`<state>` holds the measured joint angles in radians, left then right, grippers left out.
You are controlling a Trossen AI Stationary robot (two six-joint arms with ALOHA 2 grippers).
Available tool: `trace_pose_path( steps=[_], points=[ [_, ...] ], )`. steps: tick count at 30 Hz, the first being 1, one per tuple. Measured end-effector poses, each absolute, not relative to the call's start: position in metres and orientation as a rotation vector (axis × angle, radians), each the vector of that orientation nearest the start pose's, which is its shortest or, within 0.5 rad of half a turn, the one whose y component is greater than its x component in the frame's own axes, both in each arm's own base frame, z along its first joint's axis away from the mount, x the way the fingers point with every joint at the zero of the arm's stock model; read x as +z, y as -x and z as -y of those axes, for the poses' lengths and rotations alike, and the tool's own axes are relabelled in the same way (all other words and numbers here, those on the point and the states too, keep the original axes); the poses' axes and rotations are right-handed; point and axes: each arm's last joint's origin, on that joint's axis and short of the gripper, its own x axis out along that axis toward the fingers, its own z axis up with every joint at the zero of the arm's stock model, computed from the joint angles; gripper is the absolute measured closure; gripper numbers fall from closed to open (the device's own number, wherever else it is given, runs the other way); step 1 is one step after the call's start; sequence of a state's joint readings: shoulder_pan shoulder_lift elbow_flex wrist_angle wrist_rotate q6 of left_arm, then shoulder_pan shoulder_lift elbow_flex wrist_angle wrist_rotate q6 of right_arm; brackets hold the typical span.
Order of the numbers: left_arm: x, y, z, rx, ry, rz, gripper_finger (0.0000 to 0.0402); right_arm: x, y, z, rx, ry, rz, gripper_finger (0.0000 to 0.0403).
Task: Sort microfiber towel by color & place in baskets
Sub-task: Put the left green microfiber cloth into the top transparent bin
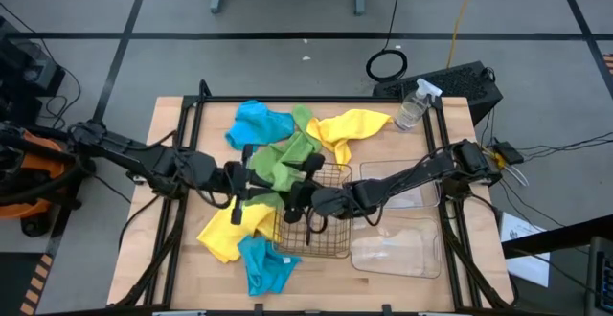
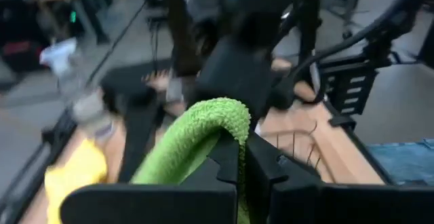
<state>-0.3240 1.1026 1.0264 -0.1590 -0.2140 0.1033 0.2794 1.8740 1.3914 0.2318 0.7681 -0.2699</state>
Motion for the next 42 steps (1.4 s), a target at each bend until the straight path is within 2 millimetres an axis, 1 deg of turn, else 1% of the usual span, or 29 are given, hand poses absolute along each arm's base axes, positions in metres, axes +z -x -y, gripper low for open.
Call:
trace_pose_path(
  steps=[3, 5, 7, 9, 13, 14, 15, 17, 19, 22, 25, 28, 30, 34, 39, 42],
  points=[
    [0.360, -0.233, 0.072, -0.130, -0.221, -0.198, 0.0397, 0.273, -0.419, -0.101, -0.421, 0.385, -0.278, 0.0120],
    [0.360, -0.233, 0.072, -0.130, -0.227, -0.197, 0.0393, 0.273, -0.418, -0.102, -0.416, 0.384, -0.280, 0.0156],
    [0.359, -0.233, 0.072, -0.130, -0.223, -0.202, 0.0386, 0.273, -0.417, -0.105, -0.409, 0.388, -0.285, 0.0203],
    [0.359, -0.233, 0.072, -0.130, -0.220, -0.200, 0.0378, 0.275, -0.414, -0.107, -0.401, 0.389, -0.294, 0.0259],
    [0.358, -0.233, 0.072, -0.128, -0.197, -0.212, 0.0356, 0.281, -0.402, -0.113, -0.374, 0.376, -0.345, 0.0370],
    [0.357, -0.233, 0.072, -0.128, -0.183, -0.224, 0.0347, 0.283, -0.398, -0.115, -0.369, 0.369, -0.358, 0.0385],
    [0.356, -0.232, 0.072, -0.131, -0.177, -0.239, 0.0336, 0.286, -0.393, -0.117, -0.361, 0.363, -0.376, 0.0390],
    [0.352, -0.231, 0.074, -0.160, -0.159, -0.282, 0.0307, 0.290, -0.385, -0.119, -0.355, 0.335, -0.399, 0.0384],
    [0.347, -0.230, 0.077, -0.181, -0.145, -0.330, 0.0272, 0.296, -0.375, -0.123, -0.343, 0.316, -0.424, 0.0380],
    [0.339, -0.232, 0.084, -0.195, -0.136, -0.373, 0.0217, 0.304, -0.358, -0.129, -0.317, 0.327, -0.470, 0.0387],
    [0.335, -0.237, 0.092, -0.211, -0.142, -0.372, 0.0170, 0.312, -0.336, -0.132, -0.285, 0.363, -0.545, 0.0397],
    [0.333, -0.242, 0.099, -0.199, -0.148, -0.358, 0.0139, 0.324, -0.313, -0.132, -0.286, 0.319, -0.589, 0.0396],
    [0.332, -0.247, 0.102, -0.161, -0.152, -0.330, 0.0127, 0.328, -0.300, -0.132, -0.294, 0.274, -0.611, 0.0392],
    [0.331, -0.259, 0.108, -0.106, -0.213, -0.258, 0.0124, 0.330, -0.280, -0.141, -0.277, 0.246, -0.659, 0.0391],
    [0.328, -0.281, 0.119, -0.098, -0.296, -0.125, 0.0124, 0.324, -0.268, -0.157, -0.222, 0.310, -0.705, 0.0390],
    [0.317, -0.293, 0.124, -0.100, -0.302, -0.118, 0.0124, 0.322, -0.265, -0.166, -0.203, 0.312, -0.706, 0.0390]
  ],
)
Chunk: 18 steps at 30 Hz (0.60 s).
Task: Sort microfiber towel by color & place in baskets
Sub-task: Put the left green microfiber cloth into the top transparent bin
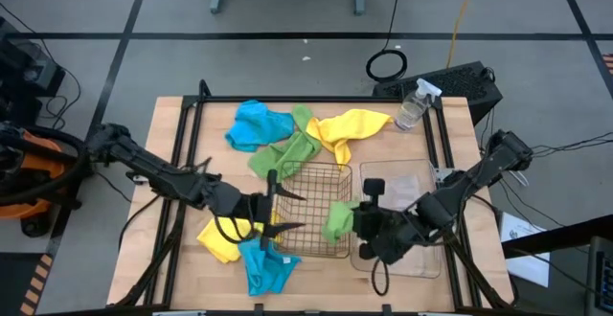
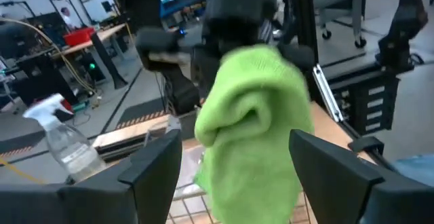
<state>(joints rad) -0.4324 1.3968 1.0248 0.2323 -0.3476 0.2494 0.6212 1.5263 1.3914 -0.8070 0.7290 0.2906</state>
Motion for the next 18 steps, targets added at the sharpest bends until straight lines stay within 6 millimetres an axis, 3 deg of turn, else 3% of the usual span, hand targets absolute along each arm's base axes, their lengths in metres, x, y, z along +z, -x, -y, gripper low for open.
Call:
trace_pose_path(
  steps=[7, 18],
  points=[
    [0.289, -0.313, 0.137, -0.119, -0.318, -0.152, 0.0124, 0.323, -0.260, -0.172, -0.242, 0.337, -0.666, 0.0390],
    [0.289, -0.318, 0.141, -0.156, -0.312, -0.097, 0.0123, 0.309, -0.268, -0.176, -0.218, 0.382, -0.622, 0.0390]
  ],
)
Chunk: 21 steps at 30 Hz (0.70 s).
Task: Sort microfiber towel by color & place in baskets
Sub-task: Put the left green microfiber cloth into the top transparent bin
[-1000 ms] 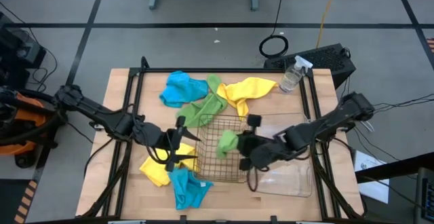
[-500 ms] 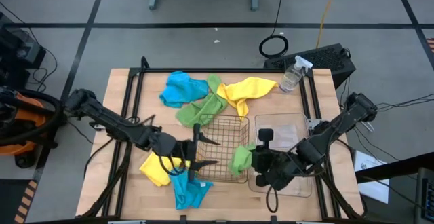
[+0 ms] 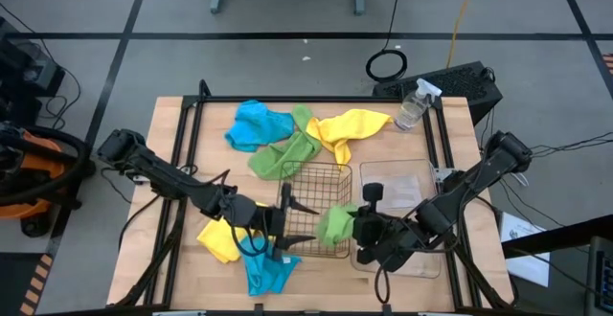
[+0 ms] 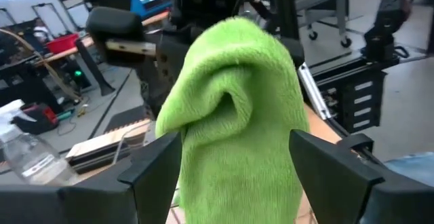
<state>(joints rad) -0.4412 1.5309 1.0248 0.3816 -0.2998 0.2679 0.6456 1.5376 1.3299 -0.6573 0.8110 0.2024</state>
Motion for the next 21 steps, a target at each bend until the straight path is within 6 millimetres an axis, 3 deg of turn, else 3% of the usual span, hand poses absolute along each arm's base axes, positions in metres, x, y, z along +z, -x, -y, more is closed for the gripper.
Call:
trace_pose_path(
  steps=[14, 21],
  points=[
    [0.258, -0.337, 0.154, -0.224, -0.286, -0.100, 0.0123, 0.302, -0.282, -0.178, -0.163, 0.478, -0.506, 0.0390],
    [0.265, -0.326, 0.161, -0.182, -0.329, -0.127, 0.0123, 0.301, -0.285, -0.172, -0.173, 0.479, -0.519, 0.0390]
  ],
)
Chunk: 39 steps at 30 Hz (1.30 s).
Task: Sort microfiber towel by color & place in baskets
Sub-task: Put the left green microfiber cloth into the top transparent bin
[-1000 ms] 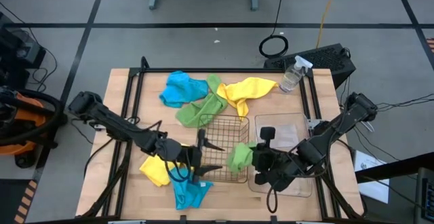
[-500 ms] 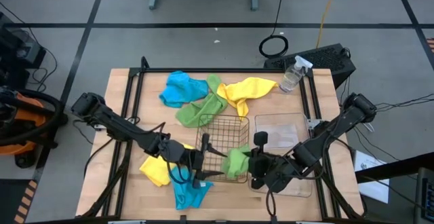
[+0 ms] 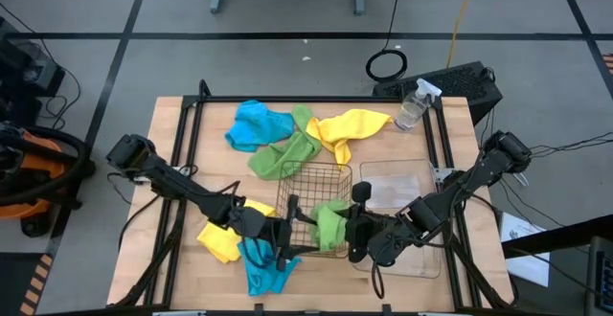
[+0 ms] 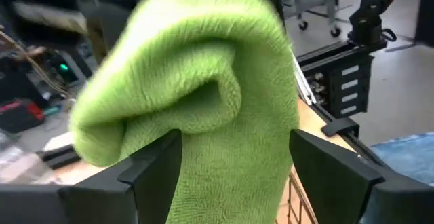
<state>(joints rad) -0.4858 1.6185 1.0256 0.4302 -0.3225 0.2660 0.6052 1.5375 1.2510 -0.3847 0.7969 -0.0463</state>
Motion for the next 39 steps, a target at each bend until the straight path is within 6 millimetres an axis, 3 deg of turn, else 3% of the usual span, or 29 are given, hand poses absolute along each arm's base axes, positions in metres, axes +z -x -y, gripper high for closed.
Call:
trace_pose_path(
  steps=[7, 12, 17, 31, 35, 39],
  points=[
    [0.290, -0.292, 0.177, -0.061, -0.379, -0.125, 0.0123, 0.296, -0.282, -0.170, -0.167, 0.477, -0.572, 0.0390],
    [0.303, -0.288, 0.184, -0.096, -0.377, -0.018, 0.0123, 0.296, -0.286, -0.164, -0.179, 0.440, -0.569, 0.0390],
    [0.294, -0.302, 0.182, -0.101, -0.401, 0.013, 0.0123, 0.296, -0.291, -0.158, -0.163, 0.433, -0.576, 0.0390],
    [0.265, -0.336, 0.152, 0.040, -0.428, -0.066, 0.0128, 0.297, -0.300, -0.142, -0.198, 0.475, -0.588, 0.0389],
    [0.259, -0.340, 0.146, 0.072, -0.446, -0.105, 0.0161, 0.298, -0.302, -0.137, -0.211, 0.481, -0.592, 0.0389],
    [0.258, -0.341, 0.142, 0.121, -0.495, -0.127, 0.0246, 0.300, -0.302, -0.135, -0.219, 0.478, -0.584, 0.0378]
  ],
)
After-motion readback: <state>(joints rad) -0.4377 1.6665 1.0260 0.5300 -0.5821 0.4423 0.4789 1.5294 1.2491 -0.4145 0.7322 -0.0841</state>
